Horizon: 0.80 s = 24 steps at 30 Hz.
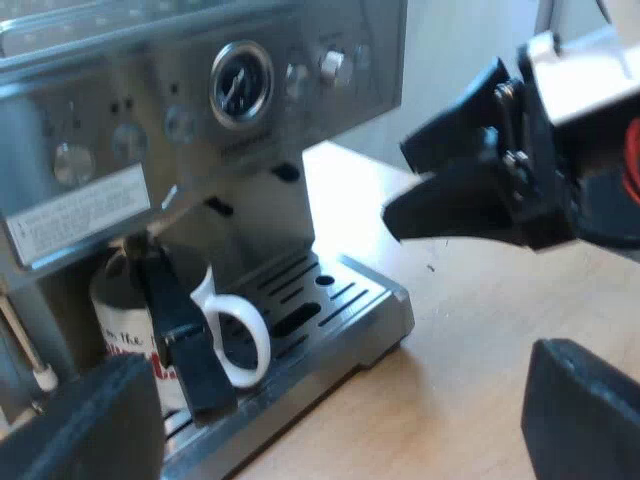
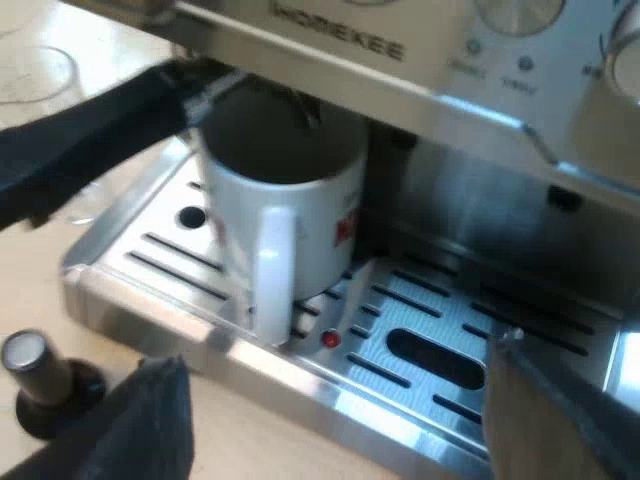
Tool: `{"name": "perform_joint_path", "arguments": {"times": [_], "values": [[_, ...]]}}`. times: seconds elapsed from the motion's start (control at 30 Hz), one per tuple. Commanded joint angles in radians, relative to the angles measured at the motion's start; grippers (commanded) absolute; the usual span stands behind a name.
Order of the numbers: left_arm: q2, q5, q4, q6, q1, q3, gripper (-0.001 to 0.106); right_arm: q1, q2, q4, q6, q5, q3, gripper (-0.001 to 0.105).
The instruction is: Place mug into machine
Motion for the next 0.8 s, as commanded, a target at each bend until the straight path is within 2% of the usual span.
{"name": "perform_joint_path", "arguments": {"times": [0.03,0.17,0.27,0.33,0.43,0.5,0.53,0.57,0.8], "values": [[-0.009,0.003,0.023,-0.01,-0.005,-0.041,0.075,0.042,-0.043,0.017,-0.011,0.054,-0.008,0.063],[-0.009,0.003,0.023,-0.01,-0.005,-0.064,0.075,0.118,-0.094,0.014,-0.011,0.111,-0.008,0.063],[-0.009,0.003,0.033,-0.01,-0.005,-0.065,0.075,0.159,-0.121,0.011,-0.011,0.113,-0.008,0.062],[-0.009,0.003,0.045,-0.01,-0.005,-0.065,0.075,0.18,-0.13,0.01,-0.011,0.113,-0.008,0.055],[-0.009,0.003,0.062,-0.01,-0.005,-0.065,0.075,0.195,-0.132,0.004,-0.011,0.113,-0.008,0.034],[-0.009,0.003,0.063,-0.01,-0.005,-0.065,0.075,0.195,-0.13,-0.003,-0.011,0.1,-0.008,0.012],[-0.009,0.003,0.063,-0.01,-0.005,-0.065,0.075,0.195,-0.129,-0.004,-0.011,0.101,-0.008,0.008],[-0.009,0.003,0.063,-0.01,-0.005,-0.065,0.075,0.195,-0.129,-0.019,-0.011,0.103,-0.008,0.0],[-0.009,0.003,0.063,-0.01,-0.005,-0.065,0.075,0.192,-0.093,-0.198,-0.011,0.103,-0.008,0.0]]}}
